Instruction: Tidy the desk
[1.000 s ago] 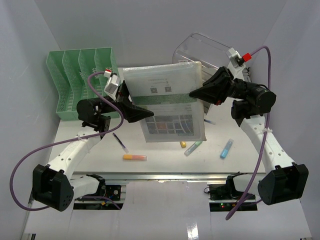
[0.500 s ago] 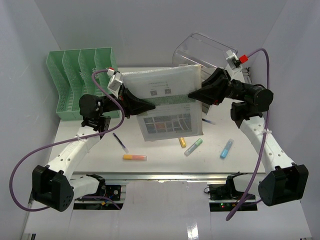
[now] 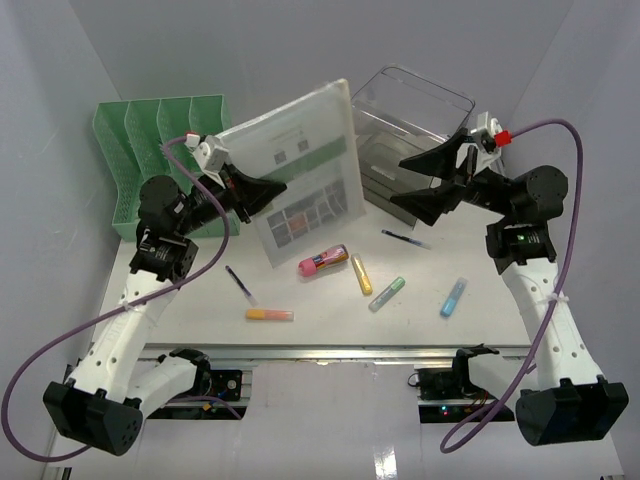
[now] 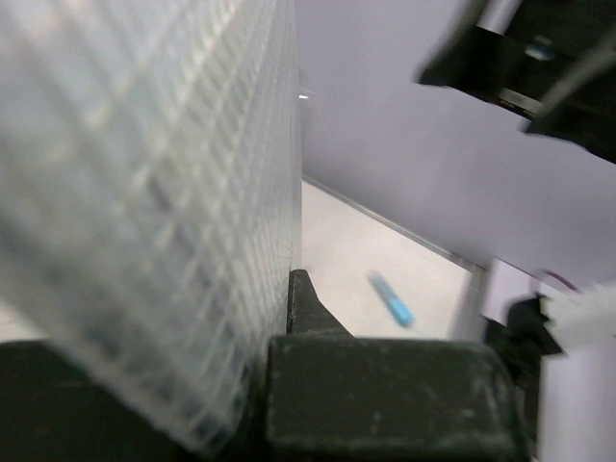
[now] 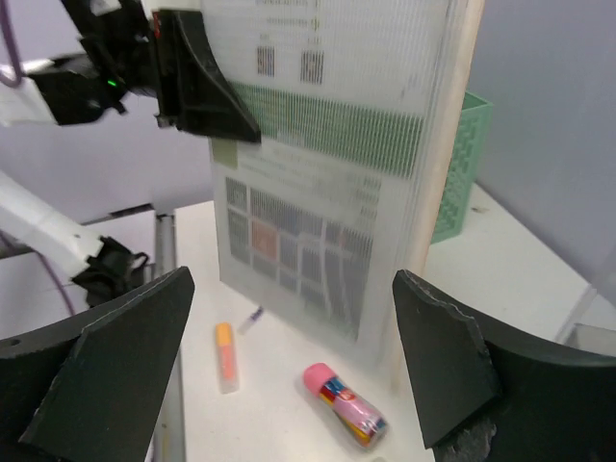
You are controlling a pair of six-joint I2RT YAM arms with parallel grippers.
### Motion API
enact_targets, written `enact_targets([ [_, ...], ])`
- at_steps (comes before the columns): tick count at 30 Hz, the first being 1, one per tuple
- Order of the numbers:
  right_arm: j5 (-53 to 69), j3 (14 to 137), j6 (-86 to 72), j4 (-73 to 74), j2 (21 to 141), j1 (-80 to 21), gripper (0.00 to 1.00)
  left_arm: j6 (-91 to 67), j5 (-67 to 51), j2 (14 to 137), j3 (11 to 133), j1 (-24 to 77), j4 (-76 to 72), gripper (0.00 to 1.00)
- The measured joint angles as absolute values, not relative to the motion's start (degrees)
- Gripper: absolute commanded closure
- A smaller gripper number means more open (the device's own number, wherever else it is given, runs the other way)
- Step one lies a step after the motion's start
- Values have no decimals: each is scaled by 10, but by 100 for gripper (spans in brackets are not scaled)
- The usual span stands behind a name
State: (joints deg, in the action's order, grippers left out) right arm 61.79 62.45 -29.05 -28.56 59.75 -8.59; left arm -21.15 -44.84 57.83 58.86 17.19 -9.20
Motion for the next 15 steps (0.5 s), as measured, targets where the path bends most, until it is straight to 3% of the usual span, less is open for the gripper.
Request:
enact_targets([
  [8, 594, 533, -153, -199, 513, -69, 10, -117, -137, 551, 652, 162, 44, 100],
  [15, 598, 430, -115, -191, 496, -45, 10, -35, 70, 560, 702, 162, 68, 100],
])
